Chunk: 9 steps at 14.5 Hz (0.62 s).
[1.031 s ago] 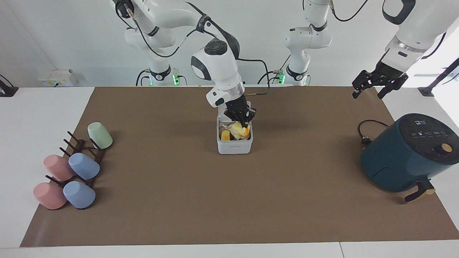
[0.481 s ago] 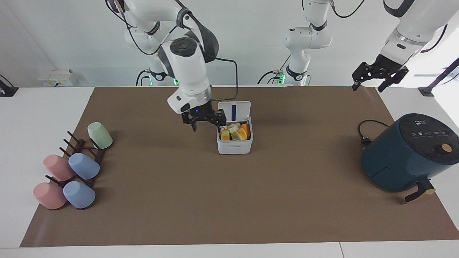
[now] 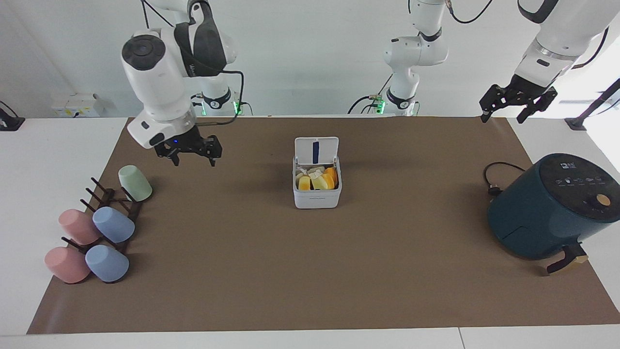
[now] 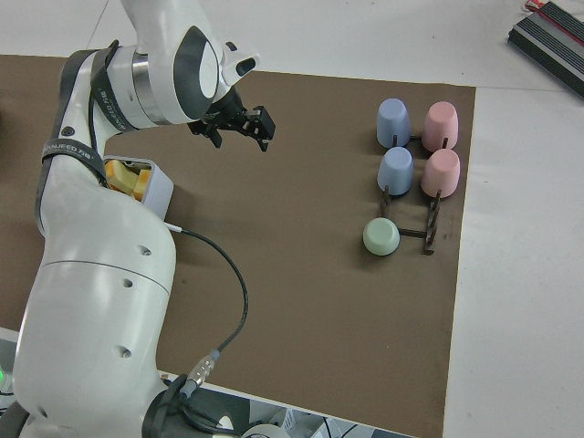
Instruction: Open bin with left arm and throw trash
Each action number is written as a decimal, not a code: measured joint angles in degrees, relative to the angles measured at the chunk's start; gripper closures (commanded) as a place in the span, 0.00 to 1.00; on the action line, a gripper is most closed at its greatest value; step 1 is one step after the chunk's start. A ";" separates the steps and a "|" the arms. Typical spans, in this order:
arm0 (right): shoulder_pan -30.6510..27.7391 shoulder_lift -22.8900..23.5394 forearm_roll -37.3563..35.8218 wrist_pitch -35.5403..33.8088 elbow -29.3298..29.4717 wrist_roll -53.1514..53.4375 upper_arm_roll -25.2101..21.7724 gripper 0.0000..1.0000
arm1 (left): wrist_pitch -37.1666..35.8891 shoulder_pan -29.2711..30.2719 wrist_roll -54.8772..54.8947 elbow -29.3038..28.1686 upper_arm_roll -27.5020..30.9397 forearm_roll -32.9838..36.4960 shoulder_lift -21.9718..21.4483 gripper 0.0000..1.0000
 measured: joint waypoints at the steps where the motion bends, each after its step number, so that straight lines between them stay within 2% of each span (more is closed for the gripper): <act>1: -0.02 -1.62 0.01 -2.29 -0.16 -1.46 -2.34 0.00 | 0.02 0.00 -0.41 0.22 0.00 -0.39 0.32 0.00; 4: 0.33 -4.52 3.54 -7.78 0.11 -2.86 -7.00 0.00 | 0.00 0.00 -0.64 2.83 -0.02 -0.85 2.54 0.00; 9: 1.38 -6.14 4.07 -7.87 0.07 -3.34 -9.20 0.00 | -0.07 -0.07 -0.98 4.49 -0.31 -0.89 4.36 0.00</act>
